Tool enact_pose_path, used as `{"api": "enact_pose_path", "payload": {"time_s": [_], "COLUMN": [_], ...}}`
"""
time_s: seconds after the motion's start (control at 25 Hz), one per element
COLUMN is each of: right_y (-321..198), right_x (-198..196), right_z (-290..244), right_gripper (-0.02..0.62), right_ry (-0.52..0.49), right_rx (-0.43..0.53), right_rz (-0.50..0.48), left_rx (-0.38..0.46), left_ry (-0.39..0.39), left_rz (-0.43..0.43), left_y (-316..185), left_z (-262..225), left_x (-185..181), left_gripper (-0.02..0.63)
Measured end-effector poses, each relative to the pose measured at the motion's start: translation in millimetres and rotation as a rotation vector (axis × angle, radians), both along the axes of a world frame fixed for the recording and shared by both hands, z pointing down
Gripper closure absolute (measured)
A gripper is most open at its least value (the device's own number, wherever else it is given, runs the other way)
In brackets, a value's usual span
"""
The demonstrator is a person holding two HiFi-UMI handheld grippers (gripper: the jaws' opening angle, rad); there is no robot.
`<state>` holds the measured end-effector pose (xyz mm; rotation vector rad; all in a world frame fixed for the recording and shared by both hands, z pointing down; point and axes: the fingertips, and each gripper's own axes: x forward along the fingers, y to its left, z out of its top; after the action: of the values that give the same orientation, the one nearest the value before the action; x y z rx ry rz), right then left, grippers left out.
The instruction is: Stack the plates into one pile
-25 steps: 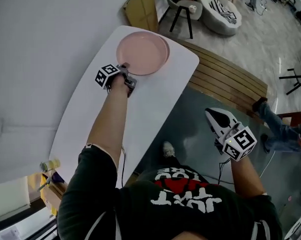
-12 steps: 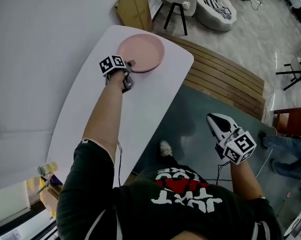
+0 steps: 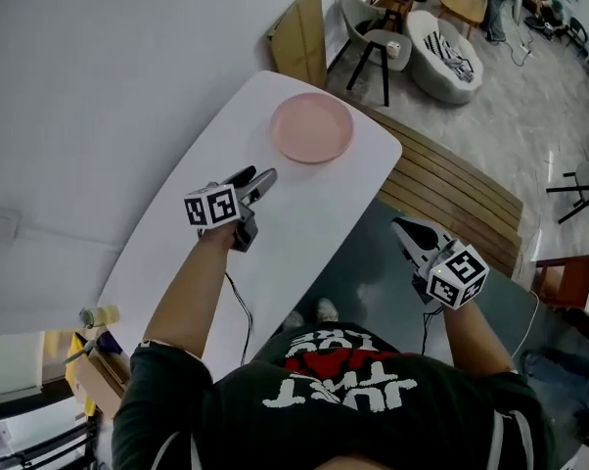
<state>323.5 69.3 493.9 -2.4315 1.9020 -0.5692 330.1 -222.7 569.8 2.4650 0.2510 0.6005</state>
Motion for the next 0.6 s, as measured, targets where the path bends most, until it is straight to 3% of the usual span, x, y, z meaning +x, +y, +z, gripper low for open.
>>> {"api": "enact_pose_path", "payload": {"time_s": [0.12,0.24,0.32,0.44,0.6], "right_y": [-48.2,-86.8,-102.3,-117.2,-131.9], "right_x": [-1.8,7.0,17.2,39.0,98.3], "right_z": [-19.1,-38.4,-48.7,-53.1,-42.9], "right_gripper": [0.591,0.591,0.591,0.591,0.591], "right_ry": [0.035,0.039,0.026,0.023,0.029], "right_rx": [0.005,0.021,0.038,0.027,0.015], "right_rz": [-0.060,-0.081,-0.090,-0.131,-0.222], "left_rx": [0.023,-0.002,-0.001,0.022,0.102], "left_ry": [0.126,0.243,0.292,0.309,0.335], "left_rz": [0.059,-0.012,-0.058,-0.086,-0.123], "left_y": [4.7,0.1,5.0,22.6,42.9], "left_z": [-29.2,-48.0,-60.8,-70.8,-81.9], "left_x": [-73.6,-132.4,-156.4,-166.7,-133.4], "left_gripper": [0.392,0.544,0.597,0.598,0.598]}}
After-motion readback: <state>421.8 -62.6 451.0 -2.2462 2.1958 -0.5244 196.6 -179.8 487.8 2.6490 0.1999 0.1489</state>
